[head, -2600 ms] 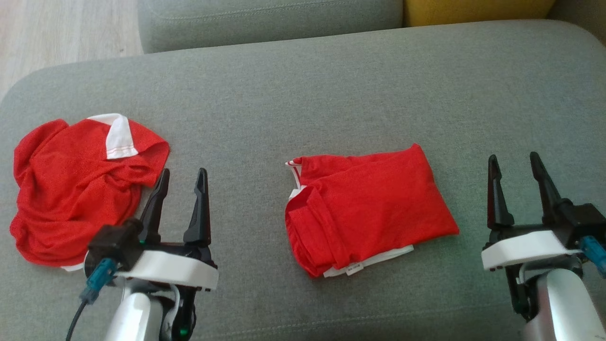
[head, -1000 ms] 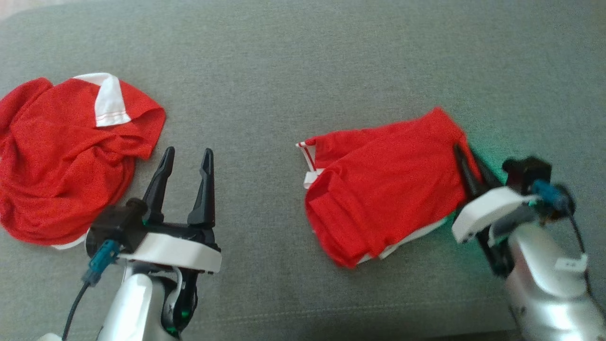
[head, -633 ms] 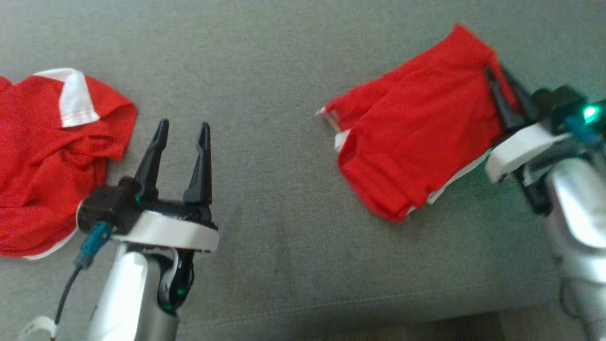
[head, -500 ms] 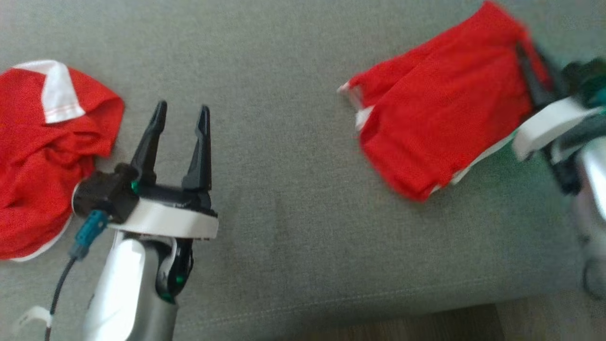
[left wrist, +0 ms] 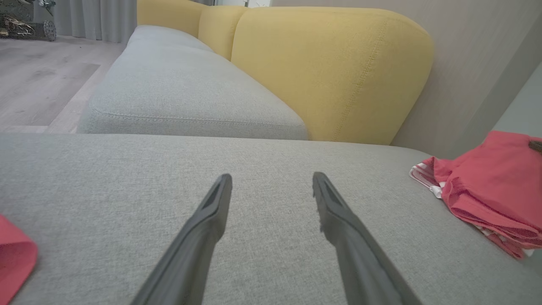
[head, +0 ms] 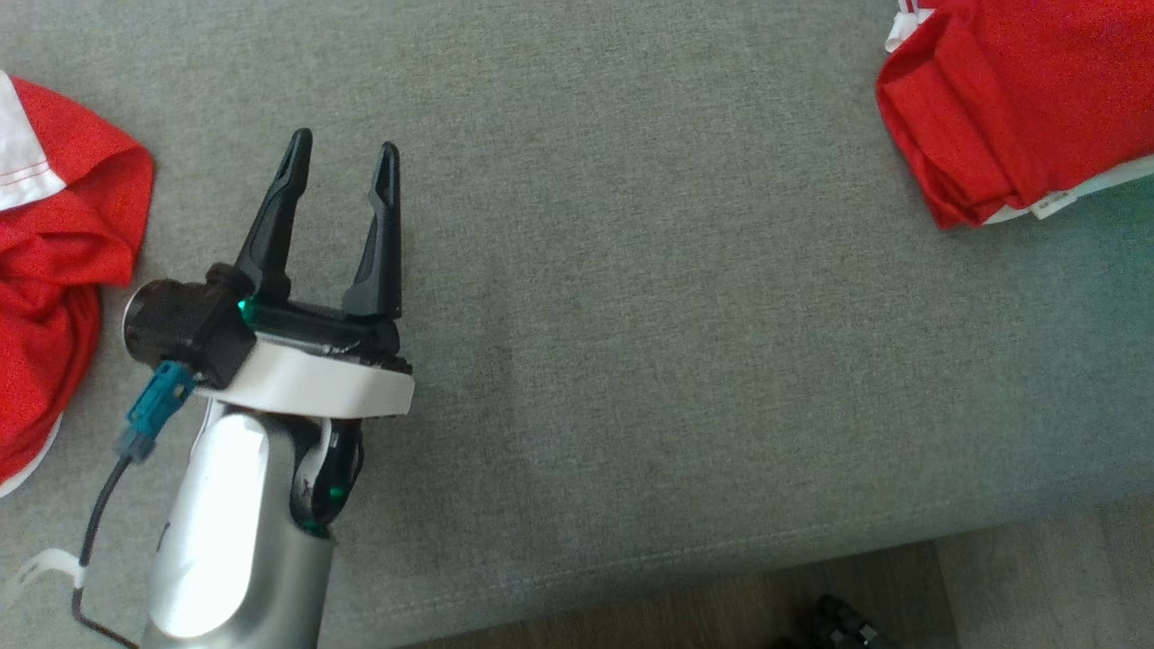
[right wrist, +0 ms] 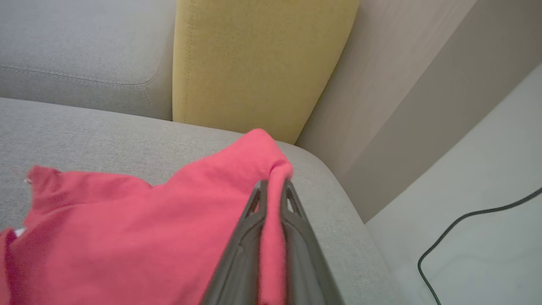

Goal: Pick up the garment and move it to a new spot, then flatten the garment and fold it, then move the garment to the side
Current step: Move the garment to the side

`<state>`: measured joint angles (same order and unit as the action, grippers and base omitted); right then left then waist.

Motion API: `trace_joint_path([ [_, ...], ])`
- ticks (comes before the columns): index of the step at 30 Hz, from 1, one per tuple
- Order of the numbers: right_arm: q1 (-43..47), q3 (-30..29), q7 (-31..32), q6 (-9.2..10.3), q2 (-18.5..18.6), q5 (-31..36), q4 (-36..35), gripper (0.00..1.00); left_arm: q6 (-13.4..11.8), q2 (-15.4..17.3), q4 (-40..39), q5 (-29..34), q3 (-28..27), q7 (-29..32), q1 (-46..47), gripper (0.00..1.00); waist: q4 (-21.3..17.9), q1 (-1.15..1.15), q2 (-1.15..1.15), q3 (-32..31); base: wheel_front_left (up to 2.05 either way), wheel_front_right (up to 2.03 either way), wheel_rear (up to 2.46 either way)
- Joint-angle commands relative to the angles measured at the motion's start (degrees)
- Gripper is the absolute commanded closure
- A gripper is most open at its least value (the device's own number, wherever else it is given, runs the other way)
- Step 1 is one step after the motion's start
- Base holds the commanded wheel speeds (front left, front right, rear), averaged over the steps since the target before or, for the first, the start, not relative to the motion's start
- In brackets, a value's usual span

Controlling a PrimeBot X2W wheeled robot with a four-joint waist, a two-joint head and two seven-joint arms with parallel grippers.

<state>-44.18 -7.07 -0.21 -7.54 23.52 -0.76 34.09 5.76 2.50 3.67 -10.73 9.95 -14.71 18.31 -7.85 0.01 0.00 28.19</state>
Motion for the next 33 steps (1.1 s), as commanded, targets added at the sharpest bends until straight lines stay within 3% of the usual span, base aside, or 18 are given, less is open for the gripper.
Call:
trace_joint_path([
  [1, -1.11, -0.15, 0.24, 0.05, -0.24, 1.11, -2.39, 1.00, 0.26, 0.38, -2.27, 0.21, -1.89, -0.29, 1.50, 0.00, 0.04, -0.01, 0.00, 0.16, 0.00, 0.00, 0.00],
  [7, -0.51, -2.96, 0.88, 0.05, -2.47, 3.77, -4.19, 1.00, 0.49, 0.38, -2.19, 0.18, -2.65, -0.29, 1.57, 0.00, 0.18, -0.01, 0.00, 0.55, 0.00, 0.00, 0.00],
  [8, -0.37, -2.87, 0.98, 0.05, -2.73, 3.65, -4.36, 0.84, 0.54, 0.38, -2.14, 0.18, -2.73, -0.29, 1.58, 0.00, 0.20, -0.01, 0.00, 0.52, 0.00, 0.00, 0.00],
  [9, -0.24, -2.78, 1.06, 0.05, -2.97, 3.33, -4.53, 0.60, 0.57, 0.38, -2.09, 0.16, -2.79, -0.29, 1.58, 0.00, 0.22, -0.01, 0.00, 0.47, 0.00, 0.00, 0.00],
  [10, -0.04, -2.37, 1.37, 0.05, -3.17, 2.87, -4.63, 0.00, 0.60, 0.38, -2.03, 0.11, -2.84, -0.29, 1.56, 0.00, 0.23, -0.01, 0.00, 0.38, 0.00, 0.00, 0.00],
  [20, 1.62, 1.82, 0.00, 0.05, -2.98, 2.84, -9.75, 0.00, 0.05, 0.38, -0.93, -1.68, -2.20, -0.29, 0.76, 0.00, 1.45, -0.01, 0.00, -4.12, 0.00, 0.00, 0.00],
  [33, 9.92, 10.15, -1.26, 0.05, -11.66, -1.61, -19.15, 0.00, -2.63, 0.38, -0.87, -4.77, -2.45, -0.29, -3.78, 0.00, 5.24, -0.01, 0.00, -14.75, 0.00, 0.00, 0.00],
])
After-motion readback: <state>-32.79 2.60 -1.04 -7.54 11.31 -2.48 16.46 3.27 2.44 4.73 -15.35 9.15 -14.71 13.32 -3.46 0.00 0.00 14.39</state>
